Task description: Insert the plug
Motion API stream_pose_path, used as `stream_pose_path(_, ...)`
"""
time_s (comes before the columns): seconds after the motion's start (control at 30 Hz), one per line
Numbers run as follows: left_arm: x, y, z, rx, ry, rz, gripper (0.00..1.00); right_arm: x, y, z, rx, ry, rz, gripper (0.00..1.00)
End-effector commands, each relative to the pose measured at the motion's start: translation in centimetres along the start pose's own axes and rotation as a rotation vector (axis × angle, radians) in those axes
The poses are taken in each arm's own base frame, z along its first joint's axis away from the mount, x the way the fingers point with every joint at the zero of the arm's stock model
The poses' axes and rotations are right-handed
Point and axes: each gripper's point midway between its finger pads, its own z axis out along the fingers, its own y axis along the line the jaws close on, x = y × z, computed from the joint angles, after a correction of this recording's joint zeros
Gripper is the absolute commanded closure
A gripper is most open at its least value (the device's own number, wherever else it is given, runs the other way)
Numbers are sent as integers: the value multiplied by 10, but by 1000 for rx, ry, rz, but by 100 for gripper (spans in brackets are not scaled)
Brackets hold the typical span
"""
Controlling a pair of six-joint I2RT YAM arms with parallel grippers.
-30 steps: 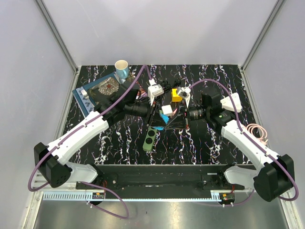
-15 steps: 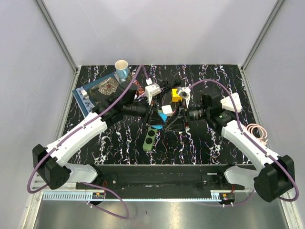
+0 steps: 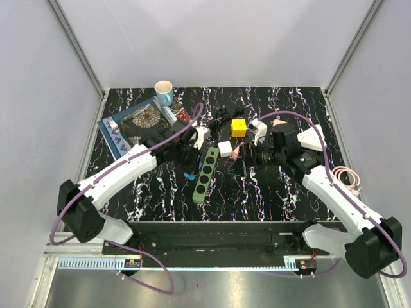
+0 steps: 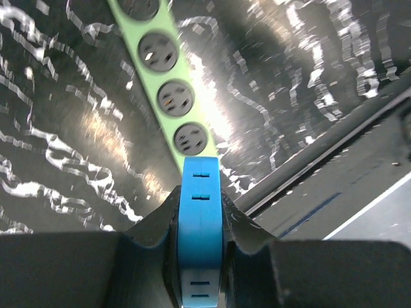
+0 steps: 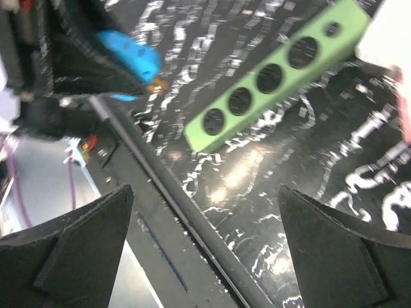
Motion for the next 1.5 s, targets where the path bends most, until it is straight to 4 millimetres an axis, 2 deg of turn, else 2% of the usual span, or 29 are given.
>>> stream_pose_path(0.0, 17, 25, -2, -205, 97, -43, 100, 6, -49, -12, 327, -5, 114, 0)
stream_pose_path(0.17, 26, 18, 19, -217, 171, -70, 100, 17, -78, -20, 494, -22, 182, 0)
stream_pose_path(0.3, 28, 10, 34, -224, 202, -80, 100, 23, -90, -23, 564, -34, 211, 0)
stream_pose_path(0.5, 35, 14, 55, -247, 238, -104, 100, 33, -108, -29, 663, -49, 255, 0)
stream_pose_path(0.9, 46, 26, 79, -302, 266, -130, 100, 42, -123, -36, 755, -66, 283, 0)
stream_pose_path(1.2, 61, 32, 81, -328, 298, -150, 100, 45, -124, -34, 750, -43, 274, 0)
stream_pose_path(1.47, 66, 32, 86, -330, 322, -162, 100, 45, -125, -34, 748, -37, 259, 0)
